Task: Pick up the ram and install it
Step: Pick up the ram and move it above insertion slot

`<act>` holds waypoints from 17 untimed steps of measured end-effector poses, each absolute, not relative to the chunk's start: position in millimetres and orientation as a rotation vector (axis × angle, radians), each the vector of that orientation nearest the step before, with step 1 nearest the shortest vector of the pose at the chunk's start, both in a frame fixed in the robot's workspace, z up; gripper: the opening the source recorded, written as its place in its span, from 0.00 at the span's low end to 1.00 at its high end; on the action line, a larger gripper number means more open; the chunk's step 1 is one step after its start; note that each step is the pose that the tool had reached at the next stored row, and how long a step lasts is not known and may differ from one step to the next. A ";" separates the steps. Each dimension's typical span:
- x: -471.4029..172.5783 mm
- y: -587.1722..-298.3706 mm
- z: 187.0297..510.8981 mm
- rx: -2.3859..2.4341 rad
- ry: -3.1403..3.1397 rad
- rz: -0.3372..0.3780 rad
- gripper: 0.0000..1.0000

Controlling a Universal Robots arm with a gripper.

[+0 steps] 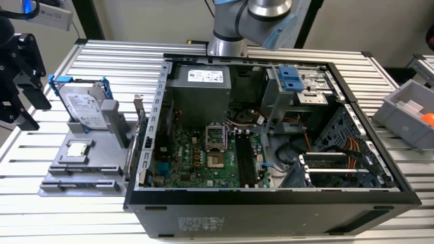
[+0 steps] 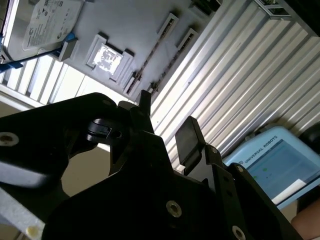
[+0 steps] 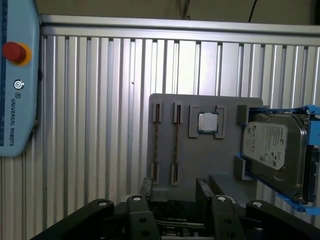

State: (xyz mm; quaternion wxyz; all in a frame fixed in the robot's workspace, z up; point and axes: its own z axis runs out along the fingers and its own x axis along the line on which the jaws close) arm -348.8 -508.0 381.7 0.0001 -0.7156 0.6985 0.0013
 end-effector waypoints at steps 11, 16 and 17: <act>-348.8 -508.0 378.8 -2.246 2.197 0.004 1.00; -348.8 -508.0 377.4 -2.246 2.197 0.004 1.00; -348.8 -508.0 377.2 -2.246 2.197 0.004 1.00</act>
